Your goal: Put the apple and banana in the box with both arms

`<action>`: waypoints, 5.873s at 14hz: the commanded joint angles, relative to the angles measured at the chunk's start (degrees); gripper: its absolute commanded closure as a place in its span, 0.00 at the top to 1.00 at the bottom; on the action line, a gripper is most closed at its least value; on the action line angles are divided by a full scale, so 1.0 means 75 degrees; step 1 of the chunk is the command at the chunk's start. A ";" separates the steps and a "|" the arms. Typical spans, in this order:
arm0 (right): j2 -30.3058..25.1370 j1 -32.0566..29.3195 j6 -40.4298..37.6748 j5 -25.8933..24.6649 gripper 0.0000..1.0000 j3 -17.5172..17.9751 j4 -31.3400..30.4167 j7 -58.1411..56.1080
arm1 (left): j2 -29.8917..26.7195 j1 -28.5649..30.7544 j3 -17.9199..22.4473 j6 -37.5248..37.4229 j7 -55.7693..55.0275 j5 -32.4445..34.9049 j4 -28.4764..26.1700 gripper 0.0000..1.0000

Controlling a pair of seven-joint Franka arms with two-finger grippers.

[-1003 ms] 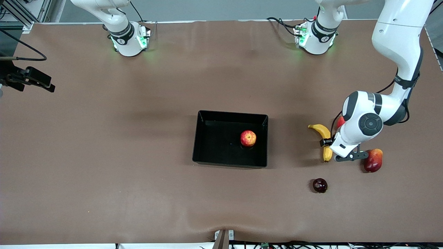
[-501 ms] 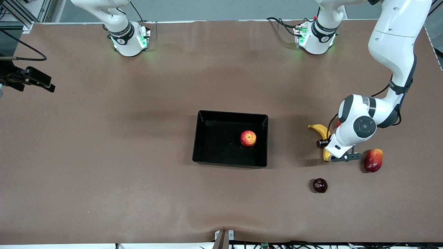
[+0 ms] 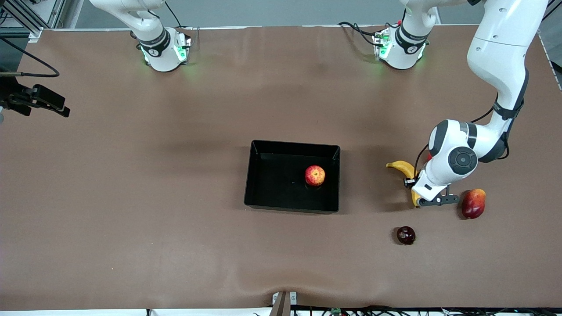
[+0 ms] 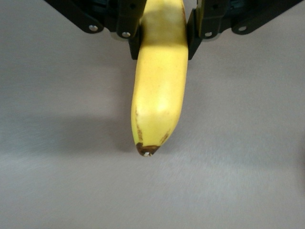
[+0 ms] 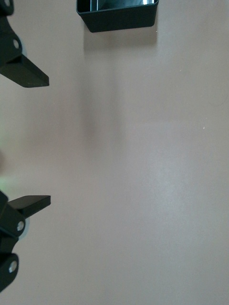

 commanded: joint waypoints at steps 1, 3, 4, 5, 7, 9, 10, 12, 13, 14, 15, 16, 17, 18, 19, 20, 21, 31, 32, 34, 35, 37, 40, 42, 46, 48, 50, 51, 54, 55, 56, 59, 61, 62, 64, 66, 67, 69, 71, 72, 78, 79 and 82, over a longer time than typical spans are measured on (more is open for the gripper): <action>-0.0025 -0.0061 -0.0061 -0.0077 1.00 0.0061 0.0074 -0.0061 | -0.0563 0.0042 -0.0287 -0.0464 -0.0044 0.0099 0.0011 0.00; -0.0025 -0.0072 -0.0073 -0.0077 1.00 0.0061 0.0074 -0.0061 | -0.0740 0.0042 -0.0521 -0.0932 -0.0079 0.0029 0.0338 0.00; -0.0025 -0.0072 -0.0073 -0.0077 1.00 0.0061 0.0074 -0.0061 | -0.0775 0.0042 -0.0650 -0.1248 -0.0079 0.0005 0.0583 0.00; -0.0025 -0.0072 -0.0073 -0.0077 1.00 0.0061 0.0074 -0.0061 | -0.0764 0.0042 -0.0791 -0.1646 -0.0091 -0.0065 0.0934 0.00; -0.0025 -0.0038 -0.0073 -0.0065 1.00 0.0061 0.0074 -0.0061 | -0.0729 -0.0004 -0.0991 -0.2361 -0.0219 -0.0590 0.1683 0.00; -0.0025 -0.0026 -0.0073 -0.0053 1.00 0.0061 0.0074 -0.0061 | -0.0682 -0.0086 -0.1108 -0.2959 -0.0231 -0.0908 0.2399 0.00; -0.0025 -0.0026 -0.0073 -0.0065 1.00 0.0072 0.0074 -0.0061 | -0.0659 -0.0133 -0.1132 -0.3125 -0.0232 -0.1037 0.2669 0.00; -0.0025 -0.0026 -0.0073 -0.0053 1.00 0.0073 0.0074 -0.0061 | -0.0565 -0.0332 -0.1120 -0.3208 -0.0278 -0.1330 0.3080 0.00; -0.0025 -0.0026 -0.0073 -0.0053 1.00 0.0073 0.0074 -0.0061 | -0.0495 -0.0425 -0.1120 -0.3208 -0.0418 -0.1435 0.3244 0.00; -0.0025 -0.0026 -0.0073 -0.0065 1.00 0.0073 0.0074 -0.0061 | -0.0425 -0.0554 -0.1120 -0.3208 -0.0605 -0.1506 0.3408 0.00; -0.0025 -0.0037 -0.0073 -0.0065 1.00 0.0073 0.0074 -0.0061 | -0.0343 -0.0694 -0.1120 -0.3208 -0.0839 -0.1530 0.3596 0.00; -0.0025 -0.0049 -0.0073 -0.0065 1.00 0.0073 0.0074 -0.0061 | -0.0238 -0.0893 -0.1120 -0.3220 -0.1085 -0.1530 0.3725 0.00; -0.0025 -0.0049 -0.0073 -0.0065 1.00 0.0073 0.0074 -0.0061 | -0.0097 -0.1081 -0.1109 -0.3313 -0.1342 -0.1530 0.3877 0.00; -0.0025 -0.0049 -0.0061 -0.0065 1.00 0.0073 0.0074 -0.0061 | 0.0078 -0.1257 -0.1109 -0.3337 -0.1646 -0.1519 0.4215 0.00; -0.0025 -0.0049 -0.0073 -0.0053 1.00 0.0073 0.0074 -0.0061 | 0.0242 -0.1444 -0.1085 -0.3372 -0.1916 -0.1518 0.4416 0.00; -0.0025 -0.0037 -0.0073 -0.0065 1.00 0.0073 0.0074 -0.0061 | 0.0360 -0.1597 -0.1062 -0.3372 -0.2058 -0.1518 0.4580 0.00; -0.0025 -0.0037 -0.0061 -0.0053 1.00 0.0073 0.0074 -0.0061 | 0.0500 -0.1772 -0.1038 -0.3372 -0.2187 -0.1518 0.4756 0.00; -0.0025 -0.0026 -0.0073 -0.0053 1.00 0.0073 0.0074 -0.0061 | 0.1591 -0.4538 0.0496 -0.3045 -0.3862 -0.1507 0.5531 0.00; -0.0025 -0.0026 -0.0061 -0.0053 1.00 0.0073 0.0074 -0.0061 | 0.1650 -0.4632 0.0520 -0.2870 -0.4004 -0.1507 0.5519 0.00; -0.0025 -0.0026 -0.0061 -0.0053 1.00 0.0073 0.0074 -0.0061 | 0.1953 -0.4832 0.0520 -0.2624 -0.4285 -0.1507 0.5531 0.00; -0.0025 -0.0026 -0.0073 -0.0053 1.00 0.0073 0.0074 -0.0049 | 0.2082 -0.4949 0.0520 -0.2541 -0.4391 -0.1507 0.5589 0.00; -0.0025 -0.0037 -0.0061 -0.0053 1.00 0.0073 0.0074 -0.0049 | 0.2329 -0.5079 0.0520 -0.2482 -0.4520 -0.1507 0.5764 0.00; -0.0025 -0.0037 -0.0061 -0.0053 1.00 0.0073 0.0074 -0.0049 | 0.2412 -0.5114 0.0509 -0.2108 -0.4544 -0.1507 0.5777 0.00; -0.0025 -0.0026 -0.0073 -0.0042 1.00 0.0073 0.0074 -0.0049 | 0.2517 -0.5231 0.0520 -0.1966 -0.4614 -0.1507 0.5777 0.00; -0.0025 -0.0026 -0.0061 -0.0042 1.00 0.0073 0.0074 -0.0049 | 0.2775 -0.5371 0.0520 -0.1545 -0.4871 -0.1507 0.5777 0.00; -0.0025 -0.0026 -0.0061 -0.0042 1.00 0.0073 0.0074 -0.0049 | 0.2845 -0.5418 0.0520 -0.1486 -0.4907 -0.1507 0.5777 0.00; -0.0025 -0.0026 -0.0061 -0.0030 1.00 0.0073 0.0074 -0.0049 | 0.2846 -0.5465 0.0520 -0.1486 -0.4907 -0.1507 0.5777 0.00; -0.0025 -0.0026 -0.0061 -0.0041 1.00 0.0073 0.0074 -0.0049 | 0.2892 -0.5477 0.0520 -0.1474 -0.4907 -0.1507 0.5777 0.00; -0.0025 -0.0026 -0.0061 -0.0030 1.00 0.0073 0.0074 -0.0049 | 0.3079 -0.5524 0.0544 -0.1217 -0.4919 -0.1507 0.5777 0.00; -0.0025 -0.0026 -0.0073 -0.0030 1.00 0.0073 0.0074 -0.0049 | 0.3126 -0.5536 0.0555 -0.1146 -0.4919 -0.1507 0.5777 0.00; -0.0025 -0.0026 -0.0061 -0.0030 1.00 0.0073 0.0074 -0.0049 | 0.3138 -0.5547 0.0555 -0.1111 -0.4919 -0.1507 0.5766 0.00; -0.0025 -0.0026 -0.0061 -0.0030 1.00 0.0073 0.0074 -0.0049 | 0.3232 -0.5547 0.0567 -0.1111 -0.4896 -0.1495 0.5754 0.00; -0.0025 -0.0026 -0.0073 -0.0030 1.00 0.0073 0.0062 -0.0049 | 0.3326 -0.5547 0.0579 -0.1111 -0.4884 -0.1472 0.5742 0.00; -0.0025 -0.0026 -0.0073 -0.0041 1.00 0.0073 0.0074 -0.0049 | 0.3338 -0.5547 0.0579 -0.1099 -0.4884 -0.1472 0.5742 0.00; -0.0025 -0.0037 -0.0073 -0.0042 1.00 0.0073 0.0074 -0.0049 | 0.3326 -0.5536 0.0591 -0.1099 -0.4826 -0.1425 0.5730 0.16; -0.0025 -0.0037 -0.0073 -0.0042 1.00 0.0073 0.0062 -0.0049 | 0.3326 -0.5640 0.0812 -0.1076 -0.4825 -0.1425 0.5730 1.00; -0.0025 -0.0026 -0.0073 -0.0042 1.00 0.0073 0.0062 -0.0049 | 0.3303 -0.5664 0.0860 -0.1052 -0.4825 -0.1425 0.5730 1.00; -0.0025 -0.0026 -0.0073 -0.0042 1.00 0.0073 0.0074 -0.0049 | 0.3186 -0.5653 0.0895 -0.1064 -0.4849 -0.1436 0.5730 1.00; -0.0025 -0.0026 -0.0073 -0.0042 1.00 0.0073 0.0074 -0.0049 | 0.2906 -0.5595 0.0895 -0.1181 -0.4860 -0.1436 0.5719 1.00; -0.0025 -0.0026 -0.0073 -0.0030 1.00 0.0073 0.0062 -0.0049 | 0.2718 -0.5571 0.0907 -0.1401 -0.4860 -0.1436 0.5719 1.00; -0.0025 -0.0026 -0.0061 -0.0007 1.00 0.0073 0.0074 -0.0049 | 0.1266 -0.5092 0.1446 -0.2820 -0.4533 -0.1472 0.5707 1.00; -0.0025 -0.0026 -0.0073 -0.0006 1.00 0.0073 0.0074 -0.0049 | 0.1031 -0.4928 0.1458 -0.2972 -0.4347 -0.1448 0.5684 1.00; -0.0025 -0.0026 -0.0061 -0.0006 1.00 0.0073 0.0074 -0.0049 | 0.0503 -0.4226 0.1446 -0.3372 -0.3655 -0.1507 0.5683 1.00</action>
